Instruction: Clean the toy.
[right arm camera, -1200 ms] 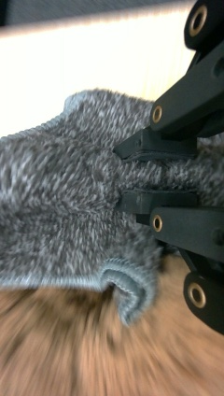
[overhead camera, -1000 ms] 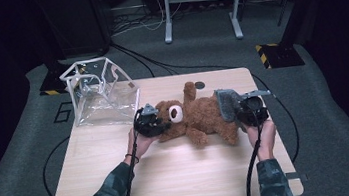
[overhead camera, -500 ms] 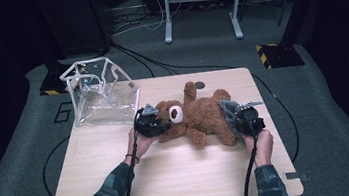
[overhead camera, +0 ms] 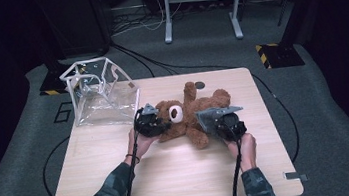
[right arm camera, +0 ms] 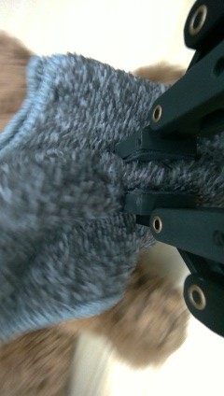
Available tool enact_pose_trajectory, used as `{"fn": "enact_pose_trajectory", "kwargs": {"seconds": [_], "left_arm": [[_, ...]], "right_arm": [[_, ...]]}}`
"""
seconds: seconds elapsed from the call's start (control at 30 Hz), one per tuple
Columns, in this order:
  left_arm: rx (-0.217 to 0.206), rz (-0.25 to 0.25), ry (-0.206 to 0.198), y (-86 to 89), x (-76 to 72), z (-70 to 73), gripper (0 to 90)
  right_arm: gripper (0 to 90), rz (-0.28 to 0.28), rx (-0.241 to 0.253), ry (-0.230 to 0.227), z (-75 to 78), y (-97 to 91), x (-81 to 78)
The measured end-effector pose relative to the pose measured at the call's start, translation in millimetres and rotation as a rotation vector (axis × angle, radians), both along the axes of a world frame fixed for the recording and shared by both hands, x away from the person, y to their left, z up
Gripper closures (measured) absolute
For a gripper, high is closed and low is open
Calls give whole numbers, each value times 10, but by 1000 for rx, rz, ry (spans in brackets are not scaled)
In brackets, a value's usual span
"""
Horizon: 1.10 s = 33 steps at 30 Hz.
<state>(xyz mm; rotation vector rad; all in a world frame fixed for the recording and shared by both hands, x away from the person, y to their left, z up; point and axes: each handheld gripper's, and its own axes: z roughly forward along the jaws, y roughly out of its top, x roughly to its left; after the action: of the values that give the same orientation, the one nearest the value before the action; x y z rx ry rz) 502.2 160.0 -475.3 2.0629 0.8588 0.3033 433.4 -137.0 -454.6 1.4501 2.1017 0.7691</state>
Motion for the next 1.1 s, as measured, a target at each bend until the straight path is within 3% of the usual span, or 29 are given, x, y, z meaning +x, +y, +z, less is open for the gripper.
{"fn": "enact_pose_trajectory", "kwargs": {"seconds": [0.13, 0.27, 0.33, 0.37, 0.4, 0.43, 0.57, 0.6, 0.63, 0.77, 0.87, 0.93, 1.1], "left_arm": [[-8, -2, 2, 2, 2, -3, 614], [-21, 2, 3, 8, 11, -6, 613], [-23, 3, 6, 10, 13, -5, 613], [-16, 0, 3, 13, 14, -3, 613], [-19, 4, 1, 5, 11, -5, 613], [-15, 3, 2, 4, 9, 0, 613], [-12, 3, 3, 3, 9, 3, 614], [-14, 4, 3, 3, 9, 1, 614], [-14, 5, 5, 4, 9, 0, 614], [-5, 3, 8, 4, 8, -2, 614], [-3, 2, 8, -3, 11, -2, 614], [-8, 6, 14, -2, 15, -5, 615], [-12, 5, 16, -7, 17, -7, 615]], "right_arm": [[774, -52, -37, 42, -184, -241, -110], [773, -52, -18, 31, -112, -297, -156], [773, -18, 2, -7, 17, -238, -189], [772, 31, 22, -52, 162, -116, -199], [772, 31, 22, -52, 162, -116, -199], [772, 67, 26, -82, 278, 43, -153], [772, 125, 32, -100, 345, 286, 1], [772, 139, 34, -92, 328, 370, 54], [773, 162, 15, -55, 235, 501, 147], [778, 155, 11, -20, 61, 531, 183], [780, 127, 34, -2, -31, 389, 148], [779, 89, -3, 30, -131, 242, 116], [778, 46, -5, 75, -261, 19, 76]]}}
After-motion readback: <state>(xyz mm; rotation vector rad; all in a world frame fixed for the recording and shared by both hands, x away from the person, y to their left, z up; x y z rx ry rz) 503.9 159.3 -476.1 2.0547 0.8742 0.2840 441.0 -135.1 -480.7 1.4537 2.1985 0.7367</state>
